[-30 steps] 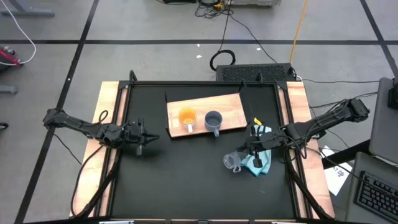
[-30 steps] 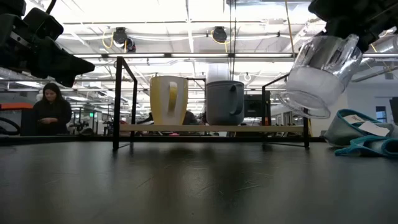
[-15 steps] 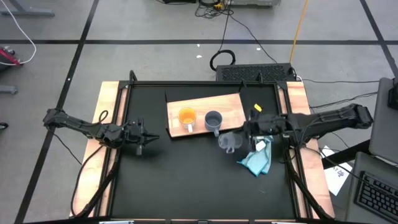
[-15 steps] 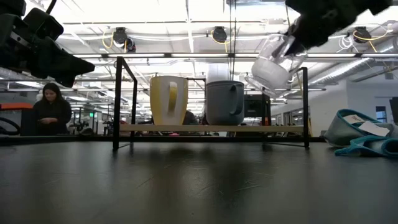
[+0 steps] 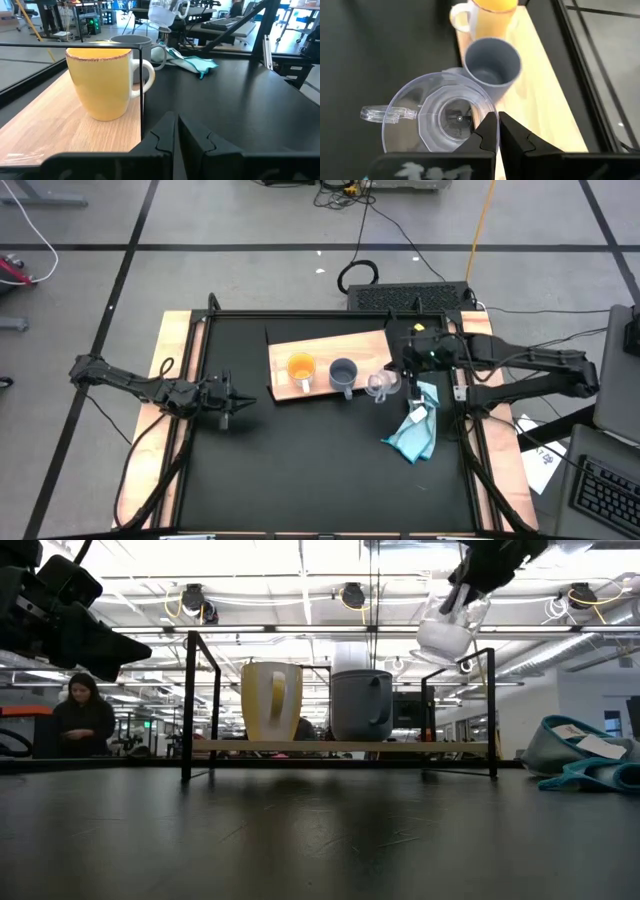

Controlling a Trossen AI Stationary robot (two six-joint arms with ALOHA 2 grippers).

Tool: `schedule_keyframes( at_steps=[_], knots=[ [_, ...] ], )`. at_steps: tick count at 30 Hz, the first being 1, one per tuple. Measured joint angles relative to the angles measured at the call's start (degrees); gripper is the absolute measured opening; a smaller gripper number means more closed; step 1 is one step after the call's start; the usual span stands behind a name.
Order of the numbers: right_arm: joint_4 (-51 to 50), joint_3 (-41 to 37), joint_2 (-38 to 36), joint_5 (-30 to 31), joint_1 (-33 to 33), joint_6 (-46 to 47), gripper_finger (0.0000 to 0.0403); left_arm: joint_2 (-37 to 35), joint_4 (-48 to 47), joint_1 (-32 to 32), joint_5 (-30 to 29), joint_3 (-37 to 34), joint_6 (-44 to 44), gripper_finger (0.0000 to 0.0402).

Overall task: Stack small to large cups/mugs on shelf
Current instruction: Put the transparent mug on the shelf

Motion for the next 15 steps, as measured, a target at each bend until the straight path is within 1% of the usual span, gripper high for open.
schedule_keyframes(
  at_steps=[4, 8, 12, 15],
  knots=[
    [-3.14, 2.03, 2.89, -3.36, -3.59, -2.59, 0.0, 0.0, 0.07, 0.0, -0.02, 0.0, 0.0, 0.0026],
    [-5.66, 3.18, 6.73, -3.59, -6.42, -5.74, 0.0, -0.02, 0.09, 0.0, -0.02, 0.0, -0.06, 0.0026],
    [-6.22, 3.35, 10.29, -7.7, -9.27, -9.42, 0.0, 0.0, 0.07, 0.0, -0.02, 0.0, -0.06, 0.0026],
    [-5.77, 3.38, 12.39, -7.85, -10.66, -11.78, 0.0, -0.02, 0.04, 0.0, -0.02, 0.0, -0.08, 0.0026]
  ],
)
